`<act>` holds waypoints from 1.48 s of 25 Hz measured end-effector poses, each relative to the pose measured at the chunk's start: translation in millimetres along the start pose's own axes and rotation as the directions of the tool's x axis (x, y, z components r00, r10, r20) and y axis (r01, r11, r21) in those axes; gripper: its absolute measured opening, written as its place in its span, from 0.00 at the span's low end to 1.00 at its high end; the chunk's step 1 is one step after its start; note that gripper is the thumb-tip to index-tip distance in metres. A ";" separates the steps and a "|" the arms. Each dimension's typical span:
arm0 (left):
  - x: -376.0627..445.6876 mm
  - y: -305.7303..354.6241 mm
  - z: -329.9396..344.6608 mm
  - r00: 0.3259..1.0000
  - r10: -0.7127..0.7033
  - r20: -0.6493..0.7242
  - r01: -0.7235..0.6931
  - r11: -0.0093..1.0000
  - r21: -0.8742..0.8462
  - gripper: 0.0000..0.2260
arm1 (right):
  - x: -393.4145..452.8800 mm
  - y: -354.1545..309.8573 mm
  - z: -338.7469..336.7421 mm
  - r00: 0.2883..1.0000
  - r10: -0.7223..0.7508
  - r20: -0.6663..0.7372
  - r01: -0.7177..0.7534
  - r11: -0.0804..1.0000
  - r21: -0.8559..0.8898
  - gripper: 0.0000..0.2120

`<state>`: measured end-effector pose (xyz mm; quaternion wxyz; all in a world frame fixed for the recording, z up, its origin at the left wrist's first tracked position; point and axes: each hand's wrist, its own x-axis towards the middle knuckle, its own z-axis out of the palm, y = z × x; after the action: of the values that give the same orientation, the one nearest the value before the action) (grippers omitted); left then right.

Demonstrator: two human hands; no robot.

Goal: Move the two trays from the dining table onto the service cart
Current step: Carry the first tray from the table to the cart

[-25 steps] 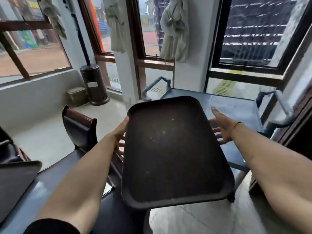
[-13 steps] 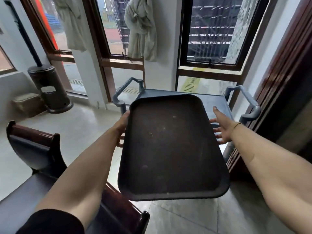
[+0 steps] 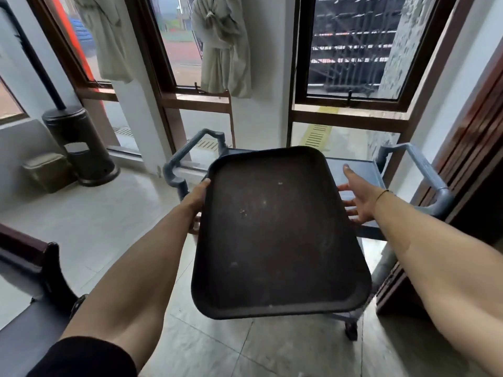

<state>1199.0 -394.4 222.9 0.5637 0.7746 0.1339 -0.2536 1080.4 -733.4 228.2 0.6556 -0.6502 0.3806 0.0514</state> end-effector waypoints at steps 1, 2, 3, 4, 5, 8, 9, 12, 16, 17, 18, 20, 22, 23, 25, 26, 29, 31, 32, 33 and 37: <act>9.6 9.7 7.6 1.000 0.015 -0.023 -0.015 1.000 -0.014 0.27 | 15.9 -11.3 -4.7 1.000 -0.001 0.022 0.001 1.000 -0.013 0.36; 19.0 19.3 14.9 0.998 0.034 -0.050 -0.036 0.999 -0.027 0.25 | 30.6 -21.3 -9.4 0.999 -0.002 0.038 0.002 1.000 -0.022 0.36; 26.9 30.0 21.8 0.996 0.058 -0.071 -0.061 0.998 -0.032 0.23 | 43.9 -31.7 -14.5 0.999 -0.004 0.053 0.006 1.000 -0.027 0.36; 32.7 40.7 28.7 0.994 0.078 -0.082 -0.081 0.996 -0.036 0.22 | 55.8 -41.1 -19.2 0.998 -0.008 0.062 0.010 0.999 -0.033 0.36; 39.1 51.8 36.0 0.992 0.086 -0.089 -0.090 0.995 -0.048 0.22 | 68.2 -51.7 -24.4 0.997 -0.014 0.070 0.017 0.999 -0.041 0.35; 58.7 74.6 46.8 0.994 0.048 -0.101 -0.060 0.992 -0.115 0.25 | 98.3 -77.2 -31.8 0.996 -0.014 0.088 0.020 0.998 -0.063 0.34; 65.3 80.0 48.3 0.993 0.040 -0.111 -0.053 0.992 -0.113 0.25 | 105.8 -83.4 -32.4 0.995 -0.008 0.097 0.015 0.997 -0.072 0.34; 86.6 94.4 50.5 0.992 0.024 -0.127 -0.032 0.998 -0.062 0.25 | 130.2 -97.6 -30.3 0.993 -0.001 0.117 0.010 0.997 -0.074 0.33; 120.5 106.5 44.0 0.993 0.009 -0.120 -0.014 0.999 -0.039 0.26 | 157.1 -112.0 -15.9 0.993 0.011 0.121 0.000 0.996 -0.092 0.33; 130.4 109.4 42.0 0.994 0.009 -0.110 -0.012 1.000 -0.026 0.27 | 163.4 -114.5 -11.8 0.993 0.013 0.116 -0.003 0.996 -0.087 0.33; 140.6 113.2 40.0 0.995 0.009 -0.095 -0.010 1.000 -0.013 0.27 | 170.1 -116.9 -7.8 0.994 0.017 0.110 -0.008 0.997 -0.081 0.33; 162.7 122.3 33.8 0.998 0.004 -0.060 -0.003 1.000 0.023 0.27 | 184.2 -121.7 3.3 0.995 0.028 0.091 -0.021 0.997 -0.069 0.33; 185.8 132.7 24.8 0.999 -0.010 -0.034 0.011 0.999 0.047 0.26 | 197.5 -128.3 18.6 0.996 0.040 0.075 -0.036 0.998 -0.056 0.32; 198.9 138.0 19.0 1.000 -0.019 -0.021 0.020 0.999 0.047 0.25 | 204.2 -131.3 27.8 0.997 0.047 0.064 -0.044 0.998 -0.048 0.32; 228.1 151.6 5.4 0.999 -0.029 0.017 0.028 0.996 0.084 0.26 | 219.3 -136.9 47.5 0.998 0.060 0.034 -0.059 0.998 -0.024 0.31; 243.2 157.5 -2.1 0.999 -0.030 0.033 0.026 0.994 0.109 0.27 | 226.5 -139.4 57.6 0.998 0.068 0.018 -0.067 0.998 -0.014 0.31; 285.0 170.3 -23.2 0.997 -0.028 0.073 0.016 0.987 0.161 0.27 | 246.2 -146.0 86.0 0.994 0.103 -0.023 -0.102 0.995 0.021 0.33; 311.3 176.3 -35.3 0.995 -0.043 0.093 0.025 0.983 0.181 0.27 | 256.6 -148.9 105.1 0.990 0.130 -0.054 -0.128 0.991 0.046 0.33; 322.1 178.2 -39.8 0.993 -0.053 0.108 0.032 0.981 0.193 0.27 | 259.9 -148.9 112.9 0.988 0.142 -0.066 -0.138 0.989 0.057 0.34; 333.0 179.6 -44.2 0.990 -0.063 0.128 0.036 0.978 0.204 0.27 | 263.3 -149.2 120.5 0.985 0.153 -0.078 -0.148 0.987 0.068 0.34; 370.2 178.4 -54.1 0.976 -0.103 0.194 0.052 0.967 0.250 0.27 | 275.1 -146.6 143.6 0.970 0.206 -0.133 -0.194 0.976 0.095 0.33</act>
<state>1609.4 -431.2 178.0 0.4648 0.8016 0.0733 -0.3686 1418.9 -744.9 172.4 0.6444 -0.5831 0.4916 0.0553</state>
